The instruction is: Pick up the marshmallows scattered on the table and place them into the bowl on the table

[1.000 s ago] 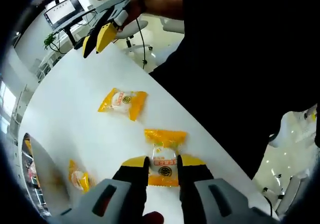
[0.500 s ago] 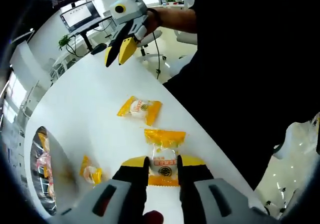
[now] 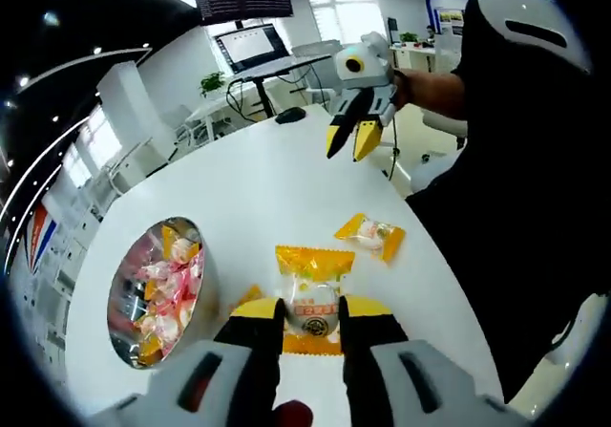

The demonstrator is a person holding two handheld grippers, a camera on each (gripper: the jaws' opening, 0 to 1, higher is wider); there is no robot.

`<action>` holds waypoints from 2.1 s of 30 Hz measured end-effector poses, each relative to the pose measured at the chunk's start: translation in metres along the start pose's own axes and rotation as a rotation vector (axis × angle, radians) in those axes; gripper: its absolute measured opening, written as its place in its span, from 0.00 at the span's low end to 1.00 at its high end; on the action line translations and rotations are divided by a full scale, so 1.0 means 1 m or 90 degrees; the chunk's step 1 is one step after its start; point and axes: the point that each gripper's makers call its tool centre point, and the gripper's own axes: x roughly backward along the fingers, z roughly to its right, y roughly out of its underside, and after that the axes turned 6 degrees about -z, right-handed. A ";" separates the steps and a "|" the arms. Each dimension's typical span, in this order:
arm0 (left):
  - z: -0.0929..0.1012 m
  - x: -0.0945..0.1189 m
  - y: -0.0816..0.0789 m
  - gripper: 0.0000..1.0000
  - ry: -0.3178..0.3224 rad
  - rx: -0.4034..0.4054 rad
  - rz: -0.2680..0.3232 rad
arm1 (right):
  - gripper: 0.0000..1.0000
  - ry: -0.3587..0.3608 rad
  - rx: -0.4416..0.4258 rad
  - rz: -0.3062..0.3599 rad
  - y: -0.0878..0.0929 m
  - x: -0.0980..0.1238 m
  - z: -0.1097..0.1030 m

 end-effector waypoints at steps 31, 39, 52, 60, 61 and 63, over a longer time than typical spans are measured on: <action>-0.123 0.025 0.025 0.24 -0.223 0.293 0.081 | 0.24 -0.002 0.000 -0.011 0.002 -0.004 -0.001; -0.151 0.029 0.018 0.24 -0.276 0.378 0.127 | 0.24 -0.009 -0.001 -0.013 0.003 -0.008 -0.003; -0.177 0.019 0.014 0.24 -0.330 0.466 0.156 | 0.24 -0.004 -0.007 -0.012 0.006 -0.006 0.001; -0.193 0.016 0.024 0.24 -0.380 0.522 0.161 | 0.24 -0.001 -0.010 -0.011 0.008 -0.004 0.003; -0.194 0.016 0.025 0.24 -0.383 0.522 0.160 | 0.24 0.000 -0.010 -0.010 0.008 -0.004 0.003; -0.196 0.013 0.030 0.24 -0.391 0.536 0.160 | 0.24 -0.001 -0.012 -0.008 0.008 -0.003 0.003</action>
